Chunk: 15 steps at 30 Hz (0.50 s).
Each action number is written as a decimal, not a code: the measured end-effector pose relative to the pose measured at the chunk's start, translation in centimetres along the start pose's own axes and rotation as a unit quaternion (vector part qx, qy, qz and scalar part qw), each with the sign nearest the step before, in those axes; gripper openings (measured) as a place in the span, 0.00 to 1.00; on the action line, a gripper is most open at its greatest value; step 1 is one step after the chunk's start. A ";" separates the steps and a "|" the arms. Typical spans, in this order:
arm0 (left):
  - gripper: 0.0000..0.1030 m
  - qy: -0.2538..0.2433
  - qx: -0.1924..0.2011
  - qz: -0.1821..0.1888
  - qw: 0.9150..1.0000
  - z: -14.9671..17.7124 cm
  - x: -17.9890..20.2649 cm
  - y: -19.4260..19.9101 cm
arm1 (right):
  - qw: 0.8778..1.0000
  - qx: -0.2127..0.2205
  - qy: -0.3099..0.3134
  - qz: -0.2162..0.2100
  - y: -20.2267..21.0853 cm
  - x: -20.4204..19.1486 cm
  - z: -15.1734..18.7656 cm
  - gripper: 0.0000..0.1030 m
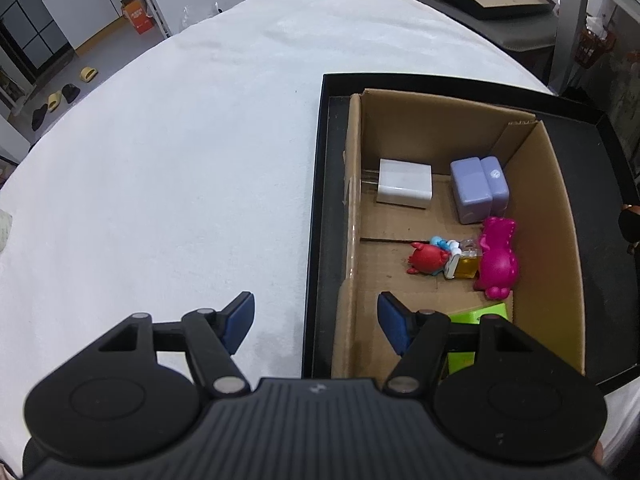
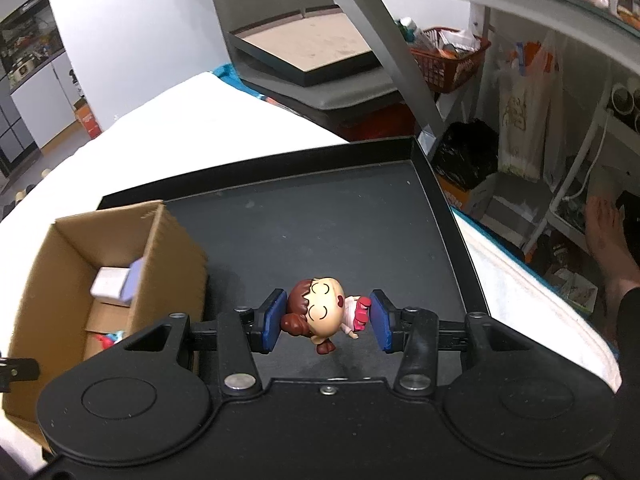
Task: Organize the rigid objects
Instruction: 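Carry the doll figure into the box and open the right gripper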
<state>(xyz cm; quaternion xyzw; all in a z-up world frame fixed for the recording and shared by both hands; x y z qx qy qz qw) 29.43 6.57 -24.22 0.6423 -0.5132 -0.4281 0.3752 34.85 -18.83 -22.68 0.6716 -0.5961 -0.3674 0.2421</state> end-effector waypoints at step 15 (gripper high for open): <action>0.64 0.036 -0.001 0.034 0.999 0.6 -2.0 0.0 | 0.999 0.012 0.041 -0.029 2.8 -5.4 -1.4 0.43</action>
Point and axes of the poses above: each gripper's, at about its wrist camera, not at the fingertips, and y roughly against the way its jaws point, x to its right, z to its underside, the point moved 6 cm from there along -y, roughly the way its jaws point, and after that the axes turned 8 degrees about -y, right-handed, at the moved point
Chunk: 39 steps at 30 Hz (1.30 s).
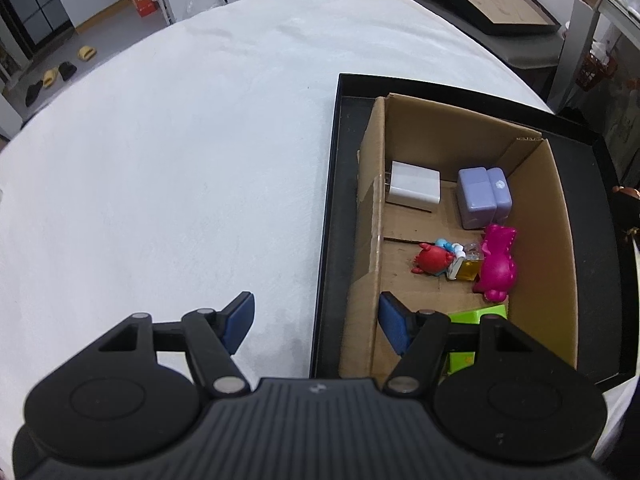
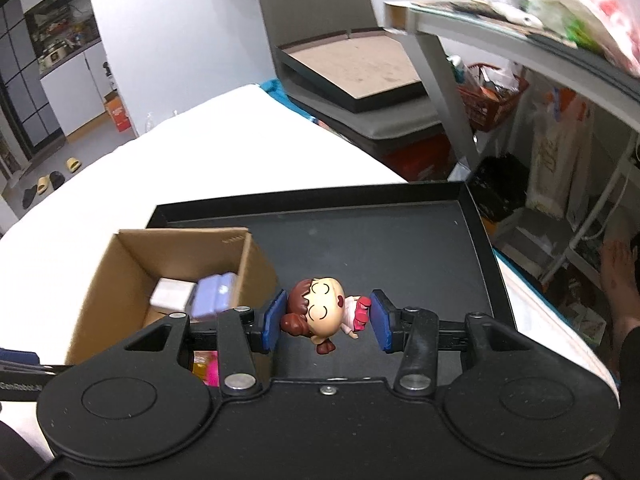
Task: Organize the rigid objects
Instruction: 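Carry the doll figure into the box and open the right gripper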
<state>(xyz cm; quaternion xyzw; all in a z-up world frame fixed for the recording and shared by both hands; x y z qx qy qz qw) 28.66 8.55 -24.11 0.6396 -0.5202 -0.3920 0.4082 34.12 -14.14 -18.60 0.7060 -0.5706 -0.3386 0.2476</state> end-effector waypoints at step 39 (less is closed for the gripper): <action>0.64 0.058 -0.034 0.068 0.995 2.1 -0.6 -2.5 | 0.993 -0.050 0.063 -0.090 -0.9 -12.2 -0.2 0.67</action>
Point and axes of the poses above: each gripper's, at about its wrist camera, not at the fingertips, and y roughly against the way its jaws point, x to its right, z to its underside, the point moved 6 cm from there along -y, roughly the way its jaws point, and after that the axes turned 8 degrees about -y, right-handed, at the moved point
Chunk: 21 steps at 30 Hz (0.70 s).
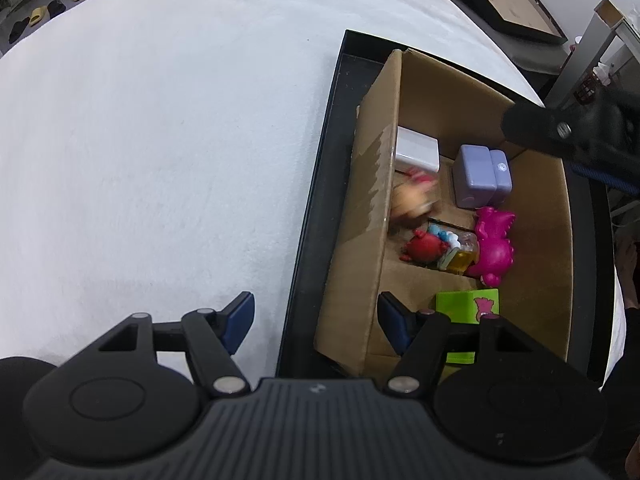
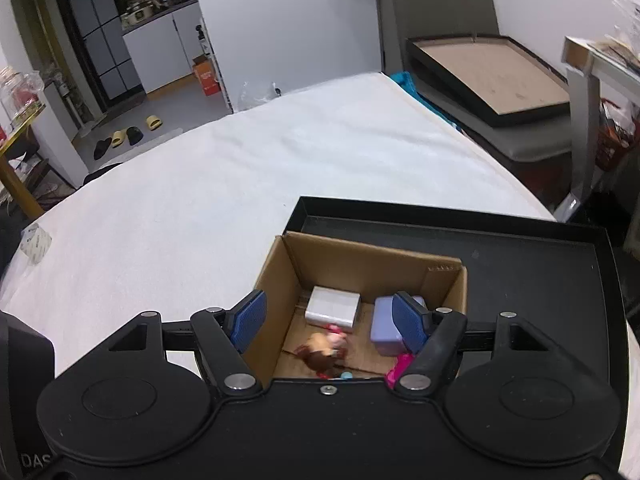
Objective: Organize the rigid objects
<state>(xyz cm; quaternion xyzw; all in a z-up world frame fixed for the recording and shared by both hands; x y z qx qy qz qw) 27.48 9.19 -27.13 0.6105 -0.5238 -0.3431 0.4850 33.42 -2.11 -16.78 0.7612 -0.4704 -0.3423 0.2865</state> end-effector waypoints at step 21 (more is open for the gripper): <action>0.64 0.004 0.054 -0.003 0.999 1.6 0.9 6.5 | 0.997 0.022 -0.062 0.036 5.9 3.1 2.7 0.92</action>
Point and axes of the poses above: each gripper's, at about its wrist camera, not at the fingertips, and y roughly against the way its jaws point, x to its right, z to its underside, the point moved 6 cm from there along -y, roughly the way its jaws point, and after that the axes turned 8 degrees about -y, right-handed, at the moved point
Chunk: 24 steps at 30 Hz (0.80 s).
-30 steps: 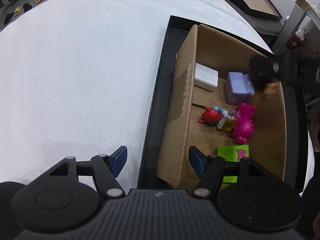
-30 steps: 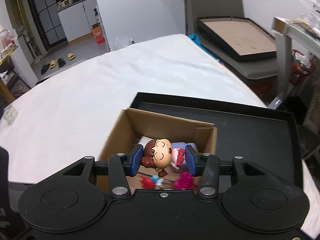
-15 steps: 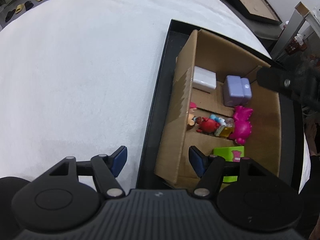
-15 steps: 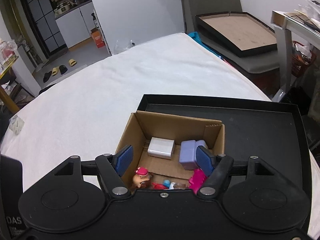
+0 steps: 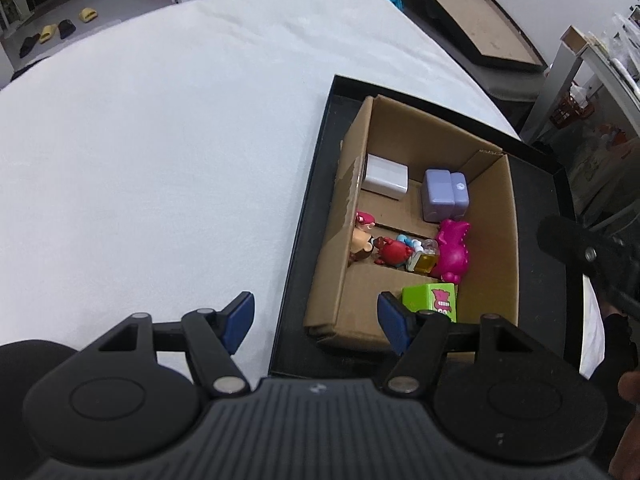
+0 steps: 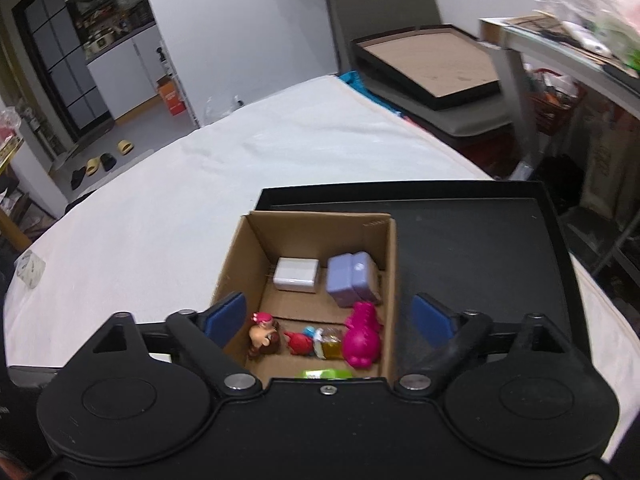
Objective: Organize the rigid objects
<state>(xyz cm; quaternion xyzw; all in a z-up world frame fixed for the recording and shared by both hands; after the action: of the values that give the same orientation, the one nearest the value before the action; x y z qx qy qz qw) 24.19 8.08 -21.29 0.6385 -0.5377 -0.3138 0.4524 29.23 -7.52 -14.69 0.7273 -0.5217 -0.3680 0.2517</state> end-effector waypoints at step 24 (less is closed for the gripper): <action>0.96 -0.061 0.072 -0.018 0.995 4.0 1.4 10.5 | 0.996 0.053 -0.064 0.041 9.1 4.0 3.6 1.00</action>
<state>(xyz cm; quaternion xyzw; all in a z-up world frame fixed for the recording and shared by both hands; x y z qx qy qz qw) 16.74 5.64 -13.12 0.6588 -0.5735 -0.3212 0.3659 21.82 -14.22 -11.12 0.6924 -0.5849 -0.3750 0.1945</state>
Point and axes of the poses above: each gripper's, at about its wrist camera, not at the fingertips, and y roughly against the way its jaws point, x to its right, z to its underside, the point moved 6 cm from there along -y, roughly the way its jaws point, and after that the axes turned 8 degrees about -y, right-handed, at the moved point
